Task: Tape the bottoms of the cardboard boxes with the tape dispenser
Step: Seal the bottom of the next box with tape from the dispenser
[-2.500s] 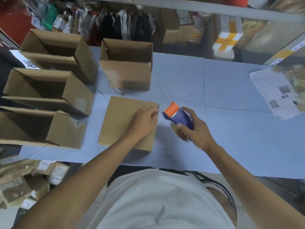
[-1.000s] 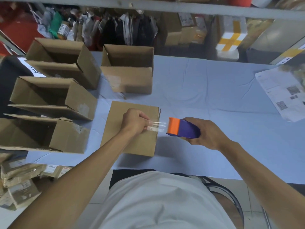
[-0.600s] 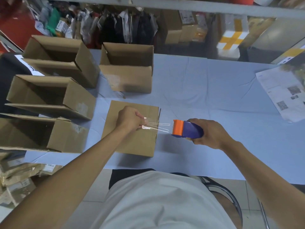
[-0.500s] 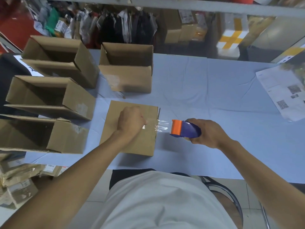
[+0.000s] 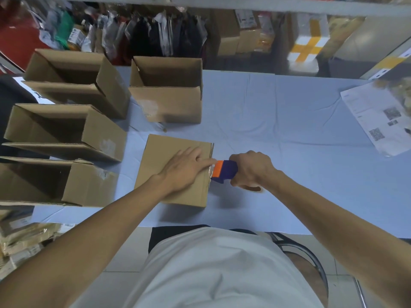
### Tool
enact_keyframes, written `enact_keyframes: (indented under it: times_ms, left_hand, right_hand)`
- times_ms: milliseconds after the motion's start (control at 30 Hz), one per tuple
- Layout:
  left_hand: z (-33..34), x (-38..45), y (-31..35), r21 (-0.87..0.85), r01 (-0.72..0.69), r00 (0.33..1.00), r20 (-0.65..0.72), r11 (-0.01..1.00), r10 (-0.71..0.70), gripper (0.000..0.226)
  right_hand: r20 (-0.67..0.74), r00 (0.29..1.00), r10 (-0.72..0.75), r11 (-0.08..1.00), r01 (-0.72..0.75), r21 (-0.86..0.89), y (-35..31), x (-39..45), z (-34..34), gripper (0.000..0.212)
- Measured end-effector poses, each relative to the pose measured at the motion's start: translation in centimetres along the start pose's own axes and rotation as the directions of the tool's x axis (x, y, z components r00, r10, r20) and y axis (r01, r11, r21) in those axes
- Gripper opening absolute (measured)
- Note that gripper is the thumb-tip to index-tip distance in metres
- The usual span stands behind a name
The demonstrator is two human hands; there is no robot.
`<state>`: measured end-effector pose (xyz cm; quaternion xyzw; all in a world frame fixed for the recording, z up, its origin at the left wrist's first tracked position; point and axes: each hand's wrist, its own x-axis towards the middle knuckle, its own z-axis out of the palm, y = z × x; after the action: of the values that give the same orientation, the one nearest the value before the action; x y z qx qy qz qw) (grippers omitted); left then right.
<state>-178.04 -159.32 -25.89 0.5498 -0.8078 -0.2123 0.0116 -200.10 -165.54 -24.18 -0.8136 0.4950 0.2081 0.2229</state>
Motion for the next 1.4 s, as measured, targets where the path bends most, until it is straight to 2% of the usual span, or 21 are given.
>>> enact_keyframes:
  times_ms: [67,100,167,233,300,433,500,567,633,667,700,733,800,833,900,967,1067,1167,1300,1400]
  left_hand:
    - [-0.2,0.0,0.2,-0.040,0.044,0.998,-0.033,0.998,-0.045,0.061]
    - [-0.2,0.0,0.2,-0.029,0.034,0.999,-0.039,0.999,-0.035,0.057]
    - [-0.3,-0.4,0.4,-0.095,0.081,0.996,-0.032,0.992,-0.085,0.036]
    - [-0.5,-0.3,0.8,-0.062,0.102,0.995,0.007,0.993,-0.102,0.025]
    - [-0.6,0.4,1.9,0.072,0.083,0.989,0.114,0.994,-0.091,0.026]
    - [-1.5,1.6,2.9,0.079,0.172,0.957,0.222,0.982,-0.186,0.035]
    - [-1.5,1.2,2.6,-0.011,0.164,0.966,0.203,0.986,-0.158,0.048]
    - [-1.9,0.3,2.3,-0.233,0.203,0.978,0.090,0.951,-0.187,0.054]
    - [-2.1,-0.5,2.4,-0.436,0.213,0.957,-0.087,0.874,-0.276,0.035]
    - [-2.0,-0.8,2.6,-0.514,0.226,0.939,-0.112,0.828,-0.325,0.025]
    - [-2.0,-1.1,2.9,-0.626,0.252,0.925,-0.069,0.738,-0.374,0.019]
    - [-2.1,-1.3,3.2,-0.750,0.283,0.915,0.025,0.597,-0.403,0.016]
    - [-2.4,-1.5,3.6,-0.900,0.344,0.901,0.236,0.267,-0.364,0.017]
    - [-2.6,-1.6,3.6,-0.920,0.362,0.900,0.303,0.150,-0.312,0.016]
    - [-2.7,-1.8,3.5,-0.932,0.361,0.907,0.339,0.044,-0.251,0.010]
    - [-2.8,-1.9,3.4,-0.931,0.364,0.892,0.337,0.037,-0.300,0.011]
    - [-2.9,-2.4,3.1,-0.898,0.403,0.852,0.298,0.175,-0.430,0.010]
    - [-2.7,-3.3,1.6,-0.842,0.462,0.800,0.260,0.278,-0.541,0.012]
    - [-2.8,-3.8,0.5,-0.809,0.521,0.755,0.288,0.273,-0.589,0.011]
    - [-2.6,-3.5,0.9,-0.752,0.576,0.723,0.286,0.320,-0.629,0.010]
  right_hand:
    - [0.024,0.999,0.049,0.995,-0.047,-0.093,-0.5,-0.1,-0.2,0.034]
    - [0.051,0.997,0.062,0.987,-0.054,-0.149,-0.6,-0.4,0.0,0.034]
    - [0.075,0.993,0.094,0.987,-0.083,-0.139,-0.3,-1.0,0.9,0.036]
    - [0.038,0.994,0.105,0.993,-0.103,-0.051,0.3,-1.6,1.5,0.038]
    - [-0.022,0.993,0.112,0.993,-0.111,0.043,0.7,-2.6,1.8,0.040]
    - [-0.127,0.987,0.101,0.976,-0.073,0.204,2.0,-5.1,2.4,0.046]
    - [-0.212,0.969,0.124,0.929,-0.038,0.369,2.5,-6.5,2.7,0.045]
    - [-0.270,0.944,0.189,0.845,-0.017,0.535,2.6,-7.6,2.6,0.047]
    - [-0.295,0.937,0.188,0.808,0.024,0.589,2.2,-8.4,2.2,0.051]
    - [-0.305,0.939,0.162,0.802,0.055,0.595,1.9,-8.7,2.0,0.053]
    - [-0.313,0.940,0.132,0.794,0.088,0.601,1.6,-8.9,1.9,0.055]
    - [-0.321,0.941,0.106,0.783,0.120,0.610,1.3,-9.0,1.8,0.057]
    - [-0.341,0.938,0.063,0.771,0.171,0.613,0.8,-9.2,1.6,0.060]
    - [-0.351,0.935,0.043,0.773,0.191,0.605,0.5,-9.2,1.5,0.061]
    - [-0.369,0.929,0.010,0.786,0.221,0.577,0.0,-9.1,1.2,0.061]
    - [-0.375,0.927,-0.004,0.792,0.232,0.564,-0.6,-8.9,1.2,0.062]
    - [-0.349,0.935,-0.057,0.820,0.243,0.518,-1.0,-8.7,1.1,0.061]
    - [-0.257,0.960,-0.110,0.896,0.208,0.394,1.2,-9.3,1.0,0.063]
    - [-0.210,0.977,-0.038,0.927,0.114,0.358,3.7,-9.3,1.0,0.063]
    - [-0.188,0.981,-0.037,0.929,0.104,0.355,3.5,-8.3,1.5,0.060]
